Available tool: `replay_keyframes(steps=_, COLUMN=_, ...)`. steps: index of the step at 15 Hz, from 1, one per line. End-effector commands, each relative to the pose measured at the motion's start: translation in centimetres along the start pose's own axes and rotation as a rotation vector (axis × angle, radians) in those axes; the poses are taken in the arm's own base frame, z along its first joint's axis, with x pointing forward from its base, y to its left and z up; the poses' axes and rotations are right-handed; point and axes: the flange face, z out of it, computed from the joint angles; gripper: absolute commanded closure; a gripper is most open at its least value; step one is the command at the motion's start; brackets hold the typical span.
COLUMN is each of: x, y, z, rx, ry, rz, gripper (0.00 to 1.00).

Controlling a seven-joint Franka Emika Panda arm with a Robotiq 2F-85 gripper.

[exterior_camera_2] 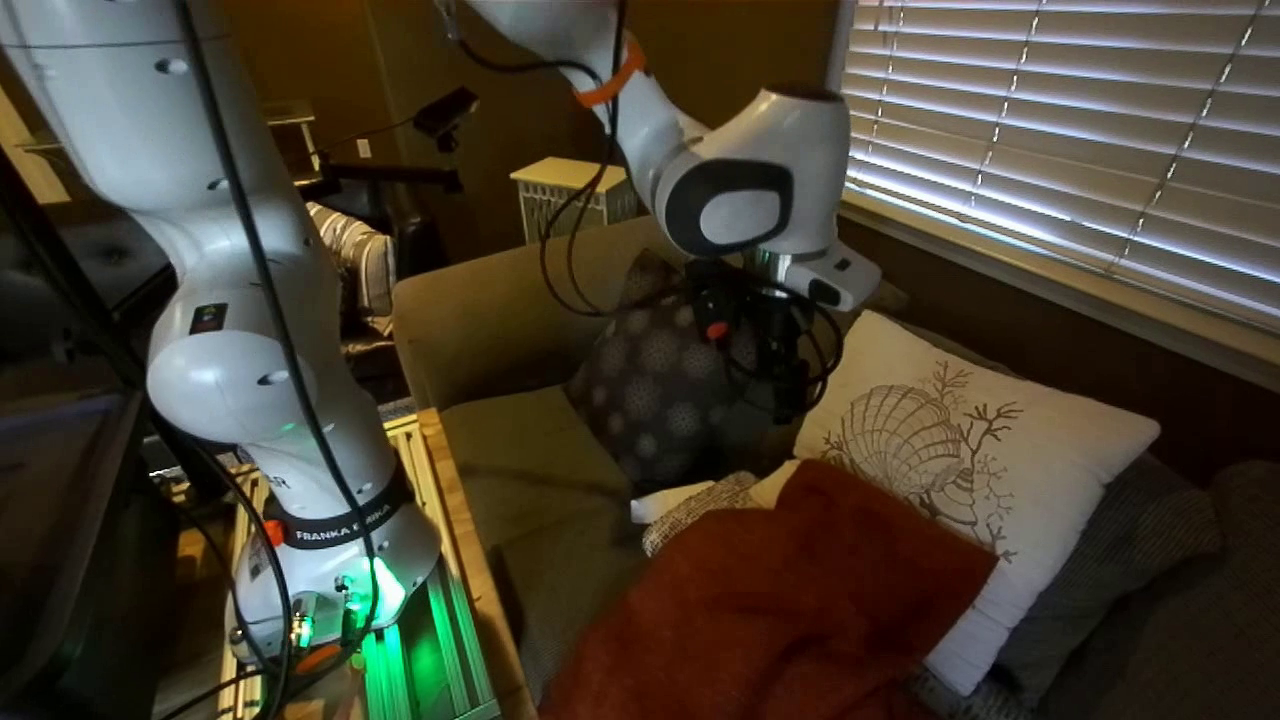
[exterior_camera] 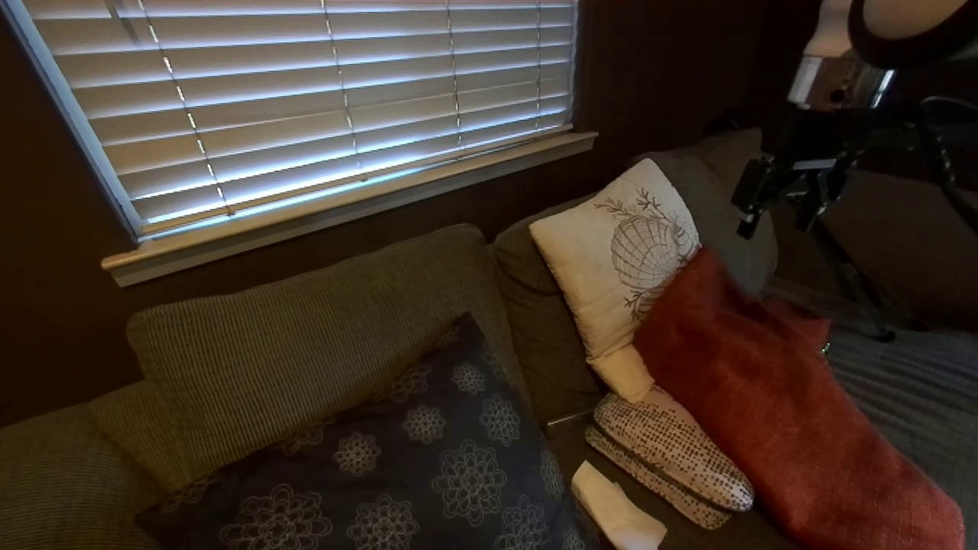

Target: Uncover the remote, then move it

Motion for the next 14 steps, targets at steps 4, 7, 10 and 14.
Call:
replay_keyframes(steps=4, x=5.5, y=-1.0, z=7.7, rx=-0.033, ry=0.016, rz=0.136, gripper=0.00)
replay_keyframes(steps=7, x=8.0, y=-1.4, z=10.1, rx=-0.037, ry=0.031, rz=0.169, gripper=0.00)
replay_keyframes(steps=10, x=10.0, y=-1.9, z=12.3, rx=-0.052, ry=0.012, rz=0.195, gripper=0.00)
replay_keyframes(steps=14, x=11.8, y=-2.2, z=14.9, rx=-0.090, ry=-0.031, rz=0.216, gripper=0.00)
